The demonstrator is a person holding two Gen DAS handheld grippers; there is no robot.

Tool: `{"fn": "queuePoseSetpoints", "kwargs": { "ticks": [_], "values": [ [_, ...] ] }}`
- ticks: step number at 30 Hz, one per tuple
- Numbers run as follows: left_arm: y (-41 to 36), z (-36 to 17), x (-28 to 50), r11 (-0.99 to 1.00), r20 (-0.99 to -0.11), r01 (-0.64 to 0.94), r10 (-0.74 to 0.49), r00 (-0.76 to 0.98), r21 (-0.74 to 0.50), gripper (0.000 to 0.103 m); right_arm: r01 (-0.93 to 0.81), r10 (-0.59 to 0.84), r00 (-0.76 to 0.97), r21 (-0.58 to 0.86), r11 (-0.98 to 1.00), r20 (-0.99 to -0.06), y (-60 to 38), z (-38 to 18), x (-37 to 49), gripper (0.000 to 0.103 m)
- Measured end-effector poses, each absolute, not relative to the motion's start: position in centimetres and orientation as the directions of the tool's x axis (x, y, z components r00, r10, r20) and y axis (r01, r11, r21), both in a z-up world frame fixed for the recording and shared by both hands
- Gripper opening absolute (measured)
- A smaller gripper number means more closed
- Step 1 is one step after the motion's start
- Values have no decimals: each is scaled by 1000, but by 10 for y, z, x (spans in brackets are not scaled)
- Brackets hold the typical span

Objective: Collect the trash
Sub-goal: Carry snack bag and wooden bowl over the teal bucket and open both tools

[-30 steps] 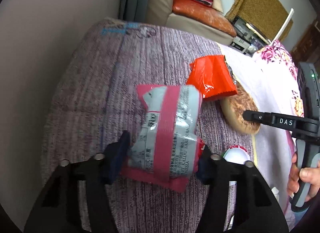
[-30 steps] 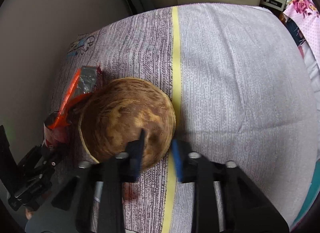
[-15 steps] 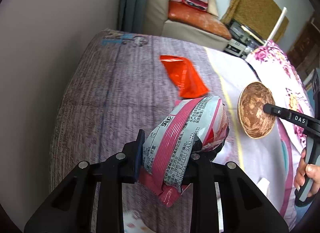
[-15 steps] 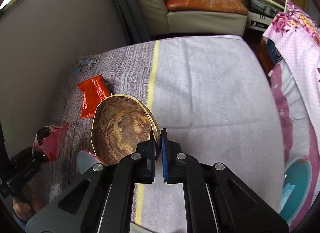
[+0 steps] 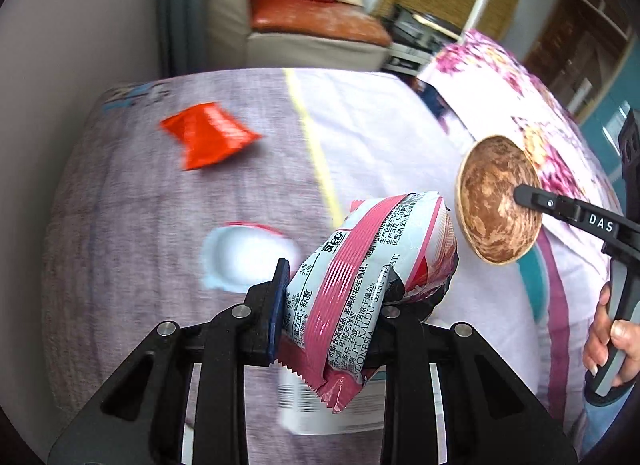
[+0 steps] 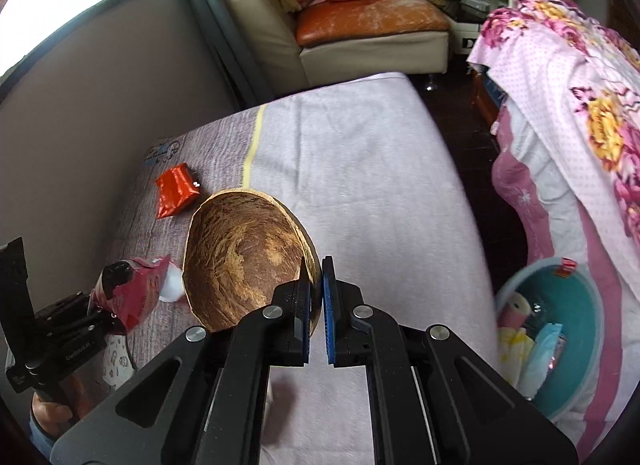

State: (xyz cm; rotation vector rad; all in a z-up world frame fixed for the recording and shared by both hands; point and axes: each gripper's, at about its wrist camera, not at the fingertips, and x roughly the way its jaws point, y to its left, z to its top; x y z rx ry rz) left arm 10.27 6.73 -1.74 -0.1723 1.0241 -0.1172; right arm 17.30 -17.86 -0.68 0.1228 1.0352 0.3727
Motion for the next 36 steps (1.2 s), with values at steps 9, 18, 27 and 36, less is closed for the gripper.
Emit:
{"fn": "queuePoseSetpoints", "kwargs": {
  "ticks": [9,18,27,36],
  "values": [
    [-28,-23,112,967,-847,161,-252,468,-199,27,-129,311,517,287,949,-798,-265,-3,148,6],
    [-122,-37,119,940,-867,285,-297,401,-190,27,7,229,580,286,958,-782,-349,-7,124,6],
    [-208,-54,128,902,-893,392,-316,322,-178,27,145,143,604,284,948,-784,-434,-17,103,6],
    [-261,-69,136,874,-912,459,-310,269,-162,28,189,118,601,283,940,-791,-475,-31,100,6]
  ]
}}
